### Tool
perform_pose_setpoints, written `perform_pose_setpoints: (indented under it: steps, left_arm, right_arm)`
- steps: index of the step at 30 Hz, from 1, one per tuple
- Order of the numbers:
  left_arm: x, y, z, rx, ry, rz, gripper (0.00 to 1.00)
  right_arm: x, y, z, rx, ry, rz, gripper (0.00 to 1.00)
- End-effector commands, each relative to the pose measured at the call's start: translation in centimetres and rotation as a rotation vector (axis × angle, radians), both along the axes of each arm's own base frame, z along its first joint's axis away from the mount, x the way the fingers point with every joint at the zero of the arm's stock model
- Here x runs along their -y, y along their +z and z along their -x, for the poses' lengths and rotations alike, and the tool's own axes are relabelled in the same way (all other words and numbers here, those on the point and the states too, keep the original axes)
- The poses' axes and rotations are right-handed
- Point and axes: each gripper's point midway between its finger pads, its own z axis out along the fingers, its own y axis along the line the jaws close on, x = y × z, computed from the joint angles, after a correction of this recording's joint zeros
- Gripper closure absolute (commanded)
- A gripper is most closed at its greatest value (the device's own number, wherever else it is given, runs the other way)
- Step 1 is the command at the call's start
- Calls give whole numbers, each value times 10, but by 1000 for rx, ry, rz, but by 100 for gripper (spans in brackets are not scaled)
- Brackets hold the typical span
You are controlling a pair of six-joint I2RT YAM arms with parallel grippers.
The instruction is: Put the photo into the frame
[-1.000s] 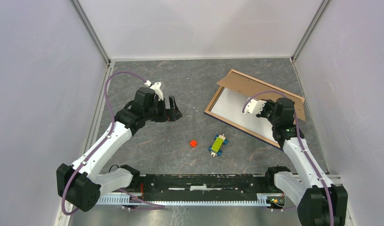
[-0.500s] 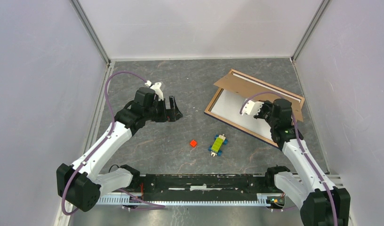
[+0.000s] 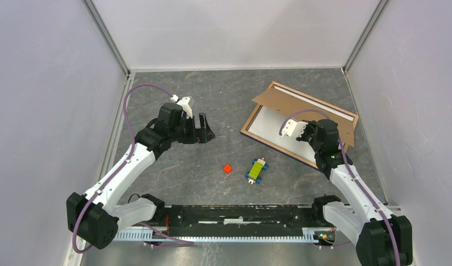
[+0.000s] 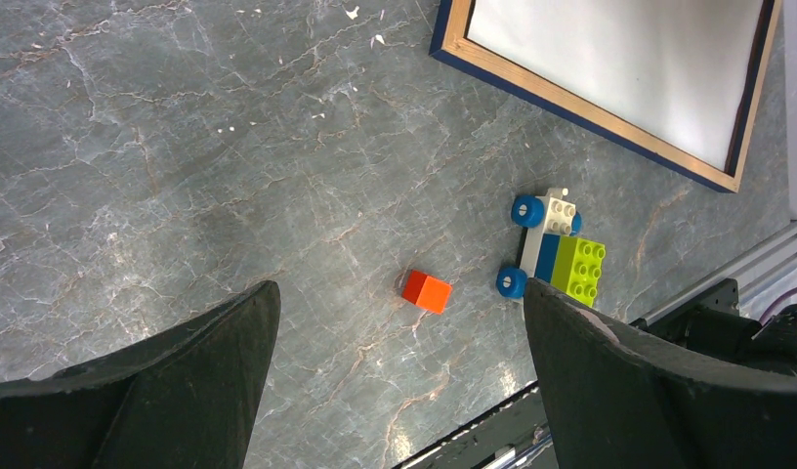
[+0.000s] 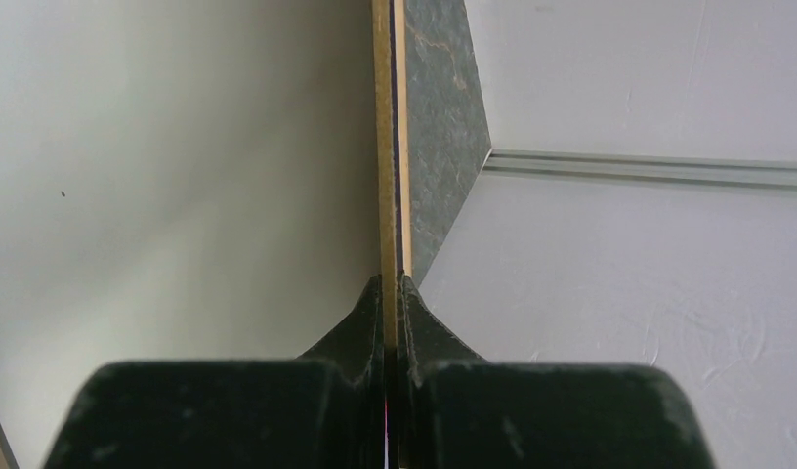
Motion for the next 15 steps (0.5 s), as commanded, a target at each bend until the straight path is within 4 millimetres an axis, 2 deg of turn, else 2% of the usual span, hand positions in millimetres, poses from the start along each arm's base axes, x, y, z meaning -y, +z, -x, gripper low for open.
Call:
perform_pose_setpoints:
  steps: [1,11,15]
  left_arm:
    - [0,8,-7,63,-16,-9,0]
    - [-1,8,-7,63,-12,-10,0]
    - [-1,8,-7,62,-13,-10,0]
  right_arm:
    - [5,32,-14,149,-28,6,100]
    - [5,22,-16,157,6,93,100]
    - [5,21,-16,168,15,112,95]
